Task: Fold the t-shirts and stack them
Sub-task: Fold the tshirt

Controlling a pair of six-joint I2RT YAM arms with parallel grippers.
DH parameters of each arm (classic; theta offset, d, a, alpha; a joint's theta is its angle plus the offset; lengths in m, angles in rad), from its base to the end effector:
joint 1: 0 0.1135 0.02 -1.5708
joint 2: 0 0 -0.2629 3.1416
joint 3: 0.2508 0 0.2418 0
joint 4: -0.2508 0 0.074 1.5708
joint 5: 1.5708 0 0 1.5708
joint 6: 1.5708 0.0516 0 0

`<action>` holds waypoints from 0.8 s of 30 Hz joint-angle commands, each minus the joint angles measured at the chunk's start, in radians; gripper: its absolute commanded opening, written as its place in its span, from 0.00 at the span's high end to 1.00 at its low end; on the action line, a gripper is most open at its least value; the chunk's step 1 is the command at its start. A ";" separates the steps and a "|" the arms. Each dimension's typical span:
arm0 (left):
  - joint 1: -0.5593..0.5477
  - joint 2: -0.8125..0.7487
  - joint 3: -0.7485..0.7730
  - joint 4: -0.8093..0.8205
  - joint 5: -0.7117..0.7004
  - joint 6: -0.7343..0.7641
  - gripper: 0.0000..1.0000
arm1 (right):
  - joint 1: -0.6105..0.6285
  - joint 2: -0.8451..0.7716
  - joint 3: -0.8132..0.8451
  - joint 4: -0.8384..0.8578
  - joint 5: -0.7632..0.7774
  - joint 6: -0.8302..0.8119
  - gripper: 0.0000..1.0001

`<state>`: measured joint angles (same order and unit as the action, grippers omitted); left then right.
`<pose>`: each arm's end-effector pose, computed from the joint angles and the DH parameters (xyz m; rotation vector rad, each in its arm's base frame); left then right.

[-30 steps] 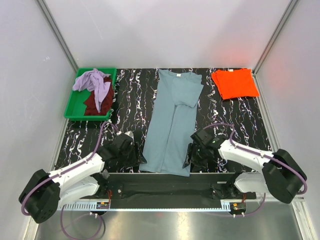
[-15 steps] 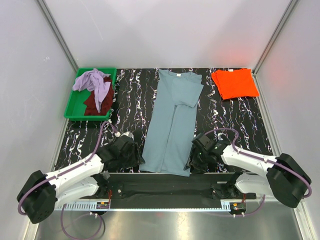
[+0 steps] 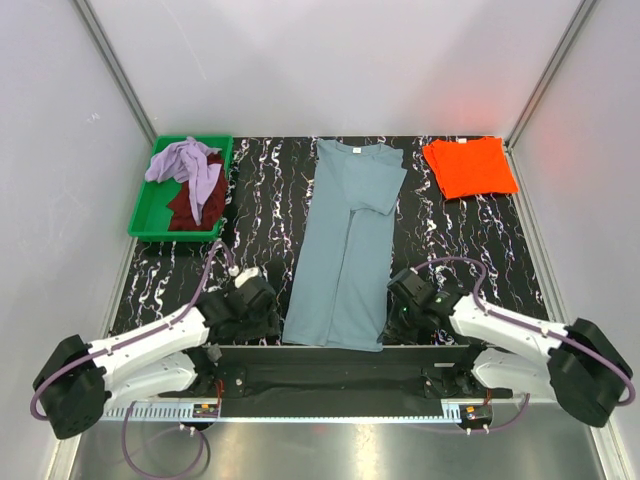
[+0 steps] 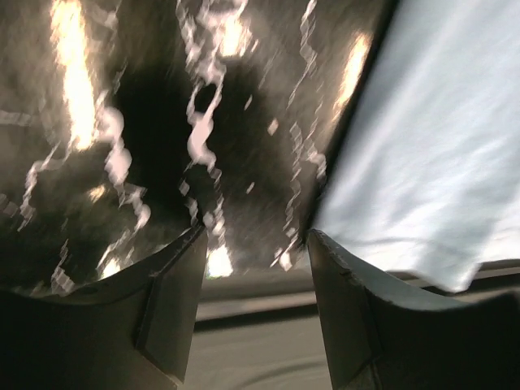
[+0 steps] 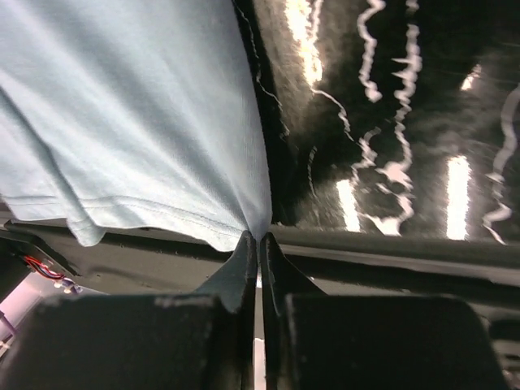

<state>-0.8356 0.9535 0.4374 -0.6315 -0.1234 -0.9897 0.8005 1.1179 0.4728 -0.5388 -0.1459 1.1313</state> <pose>0.1071 -0.1089 0.1503 -0.2493 2.7526 -0.3652 0.1168 0.1311 0.1412 0.4486 2.9466 0.6041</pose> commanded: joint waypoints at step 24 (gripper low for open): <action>-0.065 0.021 -0.089 0.156 0.139 -0.116 0.44 | 0.011 -0.158 0.003 -0.142 0.078 0.010 1.00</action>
<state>-0.8951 0.9554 0.3721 -0.4263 0.0238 -1.0821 0.8005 0.9833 0.4728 -0.6506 -0.0940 1.1328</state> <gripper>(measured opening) 0.564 0.014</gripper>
